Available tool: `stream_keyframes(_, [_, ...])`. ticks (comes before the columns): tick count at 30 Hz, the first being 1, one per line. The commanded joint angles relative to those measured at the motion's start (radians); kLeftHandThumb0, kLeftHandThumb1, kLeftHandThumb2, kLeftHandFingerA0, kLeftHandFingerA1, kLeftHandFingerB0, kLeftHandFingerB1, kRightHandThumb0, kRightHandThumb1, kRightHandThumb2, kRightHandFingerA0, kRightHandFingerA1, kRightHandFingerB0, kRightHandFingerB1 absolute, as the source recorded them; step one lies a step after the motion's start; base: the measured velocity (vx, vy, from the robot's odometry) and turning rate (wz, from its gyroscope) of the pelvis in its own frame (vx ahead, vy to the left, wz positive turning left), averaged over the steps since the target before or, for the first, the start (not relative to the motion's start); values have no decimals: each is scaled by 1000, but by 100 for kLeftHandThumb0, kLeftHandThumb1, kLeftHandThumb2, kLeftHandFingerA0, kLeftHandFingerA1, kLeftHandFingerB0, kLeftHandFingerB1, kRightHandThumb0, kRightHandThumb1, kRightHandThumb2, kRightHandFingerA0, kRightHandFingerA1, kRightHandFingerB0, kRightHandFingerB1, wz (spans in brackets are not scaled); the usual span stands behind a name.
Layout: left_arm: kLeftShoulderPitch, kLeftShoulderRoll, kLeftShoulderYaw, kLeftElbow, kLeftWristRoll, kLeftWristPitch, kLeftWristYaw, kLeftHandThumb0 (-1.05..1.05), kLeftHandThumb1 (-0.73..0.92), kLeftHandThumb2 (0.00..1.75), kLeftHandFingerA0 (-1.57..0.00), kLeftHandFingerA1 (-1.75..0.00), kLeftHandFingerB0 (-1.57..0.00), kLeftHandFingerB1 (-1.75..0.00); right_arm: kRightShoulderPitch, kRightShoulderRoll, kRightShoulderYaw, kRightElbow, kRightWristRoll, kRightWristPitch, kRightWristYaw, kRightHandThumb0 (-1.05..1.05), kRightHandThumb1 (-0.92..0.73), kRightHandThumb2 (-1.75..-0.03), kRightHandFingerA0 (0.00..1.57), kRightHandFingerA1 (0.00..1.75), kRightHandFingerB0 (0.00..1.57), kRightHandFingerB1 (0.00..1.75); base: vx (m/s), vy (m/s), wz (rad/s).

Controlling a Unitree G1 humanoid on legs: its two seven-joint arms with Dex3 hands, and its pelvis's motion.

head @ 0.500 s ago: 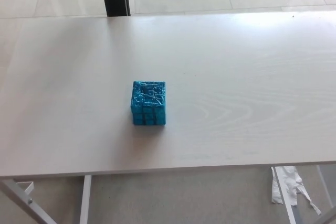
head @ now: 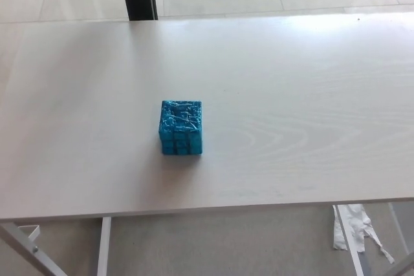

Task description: The robot uses its right hand to pick up a cube kept in the middle of the desk infront of it and hands it to a person

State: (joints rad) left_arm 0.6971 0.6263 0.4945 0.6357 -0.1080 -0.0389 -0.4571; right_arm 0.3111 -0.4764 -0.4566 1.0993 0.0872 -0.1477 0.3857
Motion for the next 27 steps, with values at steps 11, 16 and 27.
stream_keyframes(11, [-481, -4, 169, 245, -160, 151, 230, -75, 58, 99, -48, -76, -19, -56, -385, -319, -253, -75, 150, 121, -300, -79, -54, -58, 71, 144, 33, 33, 0, 0, 0])
stream_keyframes(16, [-505, 29, 221, 272, -165, 169, 231, -74, 76, 63, -46, -79, -18, -52, -345, -280, -249, -50, 113, 139, -327, -80, -53, -57, 60, 118, 31, 32, 11, -3, 2])
stream_keyframes(27, [-526, 53, 292, 315, -162, 151, 249, -78, 79, 64, -42, -73, -23, -49, -541, -356, -280, -213, 115, 108, -338, -105, -55, -62, 78, 91, 35, 47, 0, 0, 0])
